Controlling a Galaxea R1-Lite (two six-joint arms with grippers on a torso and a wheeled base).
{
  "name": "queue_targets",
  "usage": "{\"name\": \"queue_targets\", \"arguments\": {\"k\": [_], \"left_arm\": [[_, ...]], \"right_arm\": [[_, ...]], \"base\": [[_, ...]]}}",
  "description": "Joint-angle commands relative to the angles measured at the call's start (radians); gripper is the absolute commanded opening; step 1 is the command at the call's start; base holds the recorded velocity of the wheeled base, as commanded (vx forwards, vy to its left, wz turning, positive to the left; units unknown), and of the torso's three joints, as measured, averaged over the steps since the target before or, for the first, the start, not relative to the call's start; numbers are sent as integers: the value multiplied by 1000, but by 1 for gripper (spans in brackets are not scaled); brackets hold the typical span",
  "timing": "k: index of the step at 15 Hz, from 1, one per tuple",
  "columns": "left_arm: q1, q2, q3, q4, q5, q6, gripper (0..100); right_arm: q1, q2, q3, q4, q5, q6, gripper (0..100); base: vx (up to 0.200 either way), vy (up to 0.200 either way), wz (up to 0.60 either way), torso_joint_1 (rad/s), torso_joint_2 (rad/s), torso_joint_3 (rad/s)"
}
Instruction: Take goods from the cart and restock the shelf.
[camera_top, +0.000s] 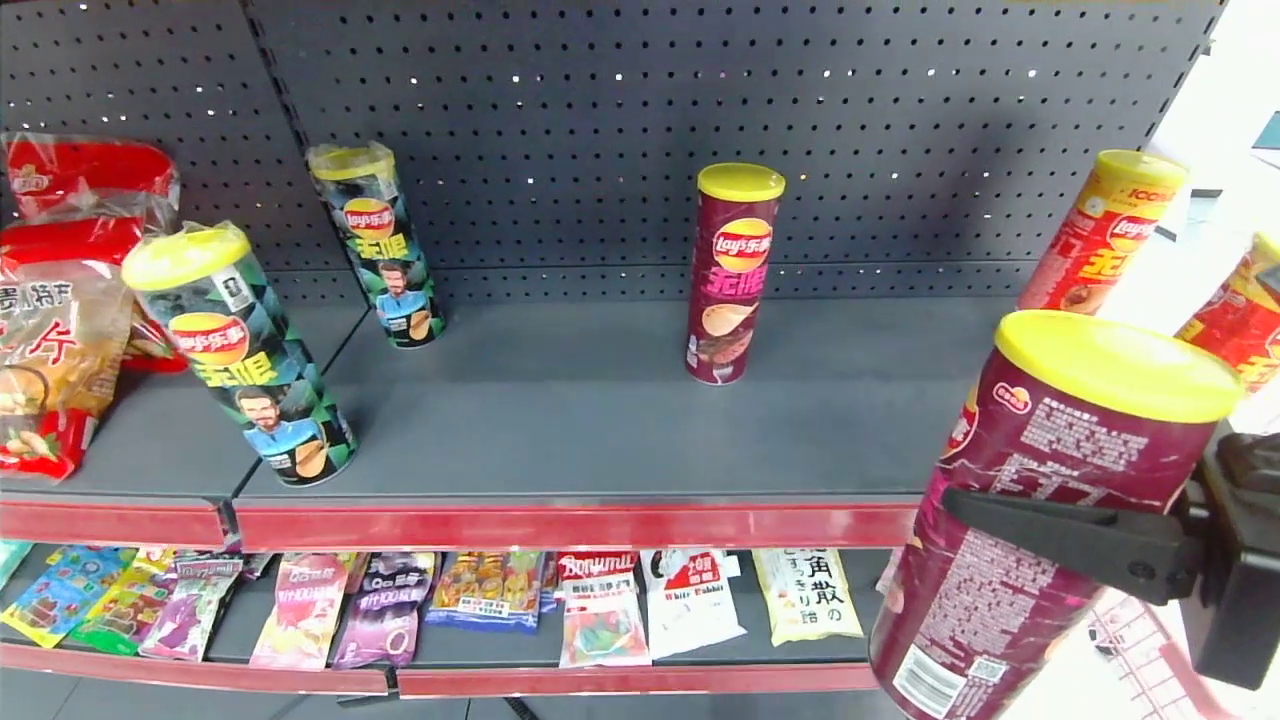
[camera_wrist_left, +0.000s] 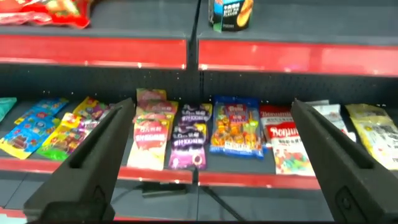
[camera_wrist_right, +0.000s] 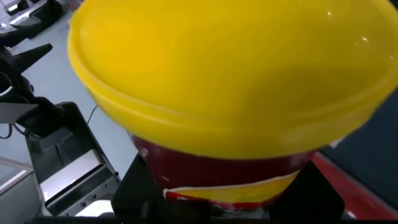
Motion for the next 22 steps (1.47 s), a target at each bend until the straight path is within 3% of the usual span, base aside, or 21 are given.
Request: {"name": "queue_targets", "arguments": {"k": [1,3,15,16,17,18,19,20,21,22], "left_arm": [[0,1,0,0,0,0,100],[0,1,0,0,0,0,100],[-6,32,0,0,-1,3,100],[-9,33,0,-2,-12,18,100],[-7,22,-6,-6,-61,66,100],[-14,85,-143,-3,-136,61,100],[-26,292,-339,0,-170,12,100],[-33,441,-511,-2,-196,-71,100],[-44,489,-560,0,-227,-83,100],[-84,553,-566,-5,-369,-59,100]], "right_arm": [[0,7,-1,0,1,-1,0],[0,13,-1,0,1,-1,0],[13,14,-33,-1,-13,-48,0],[16,11,-31,0,-13,-50,0],[19,10,-33,0,-11,-53,0],[28,10,-40,0,-11,-54,0],[33,11,-50,0,-10,-54,0],[34,17,-53,0,-8,-56,0],[36,19,-53,0,-8,-56,0],[42,30,-71,0,-13,-56,0]], "base": [[200,0,0,22,2,2],[200,0,0,19,2,0],[0,0,0,0,0,0],[0,0,0,0,0,0],[0,0,0,0,0,0],[0,0,0,0,0,0],[0,0,0,0,0,0],[0,0,0,0,0,0],[0,0,0,0,0,0],[0,0,0,0,0,0]]}}
